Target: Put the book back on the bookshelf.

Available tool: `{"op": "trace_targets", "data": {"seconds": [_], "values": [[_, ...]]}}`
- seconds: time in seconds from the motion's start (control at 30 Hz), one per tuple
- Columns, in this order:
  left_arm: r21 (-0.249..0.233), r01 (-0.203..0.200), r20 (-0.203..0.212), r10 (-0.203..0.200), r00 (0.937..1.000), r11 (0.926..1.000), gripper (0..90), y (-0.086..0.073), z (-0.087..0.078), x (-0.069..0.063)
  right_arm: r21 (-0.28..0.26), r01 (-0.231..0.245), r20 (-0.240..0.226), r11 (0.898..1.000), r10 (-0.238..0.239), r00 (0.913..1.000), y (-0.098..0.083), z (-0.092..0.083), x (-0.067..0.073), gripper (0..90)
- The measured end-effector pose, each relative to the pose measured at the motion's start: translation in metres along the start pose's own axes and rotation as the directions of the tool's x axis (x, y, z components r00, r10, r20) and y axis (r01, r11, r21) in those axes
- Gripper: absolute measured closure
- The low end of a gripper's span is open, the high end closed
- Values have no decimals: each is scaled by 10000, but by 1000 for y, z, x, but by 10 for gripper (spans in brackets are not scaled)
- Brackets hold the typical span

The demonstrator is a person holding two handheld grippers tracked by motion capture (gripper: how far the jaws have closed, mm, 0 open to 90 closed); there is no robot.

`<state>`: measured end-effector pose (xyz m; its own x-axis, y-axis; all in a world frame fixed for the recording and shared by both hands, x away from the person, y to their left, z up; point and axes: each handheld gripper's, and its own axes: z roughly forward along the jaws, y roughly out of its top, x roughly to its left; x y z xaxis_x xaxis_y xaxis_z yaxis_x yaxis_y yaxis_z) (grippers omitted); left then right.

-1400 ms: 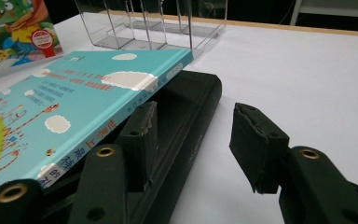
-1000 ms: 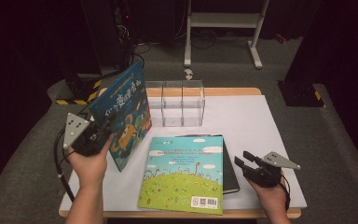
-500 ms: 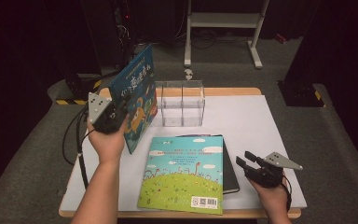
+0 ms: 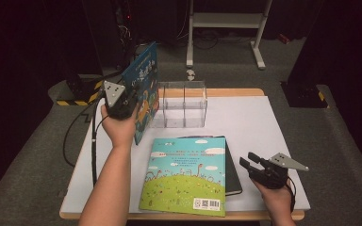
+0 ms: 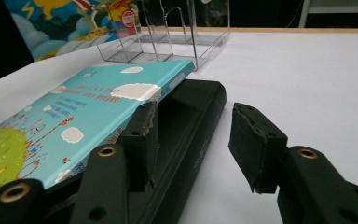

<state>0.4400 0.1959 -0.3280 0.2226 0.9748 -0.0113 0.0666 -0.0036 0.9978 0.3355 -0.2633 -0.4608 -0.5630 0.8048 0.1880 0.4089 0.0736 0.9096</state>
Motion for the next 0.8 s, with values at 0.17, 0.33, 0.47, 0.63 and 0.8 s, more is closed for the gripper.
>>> {"op": "trace_targets", "data": {"seconds": [0.17, 0.33, 0.47, 0.63, 0.8], "values": [[-70, 53, -68, -53, 10000, 10000, 832, -5, 12, 1, -60, -50, -100, 10000, 49, 9999, 1, 1, -1, 514], [43, -80, -161, 81, 9998, 10000, 832, -10, 21, -2, 9, -5, -176, 10000, 5, 9998, 1, 1, 1, 515], [-19, -152, -261, 151, 9995, 9999, 832, -14, 23, -4, -3, -48, -227, 10000, 48, 9997, 1, 1, 2, 516], [-60, 90, -255, -92, 9996, 9999, 831, -20, 22, -3, -8, -265, -419, 9996, 265, 9988, 0, 2, 0, 515], [-108, 192, -244, -195, 9995, 9998, 828, -25, 16, 0, 64, -285, -490, 9996, 288, 9984, -1, 3, 1, 515]]}}
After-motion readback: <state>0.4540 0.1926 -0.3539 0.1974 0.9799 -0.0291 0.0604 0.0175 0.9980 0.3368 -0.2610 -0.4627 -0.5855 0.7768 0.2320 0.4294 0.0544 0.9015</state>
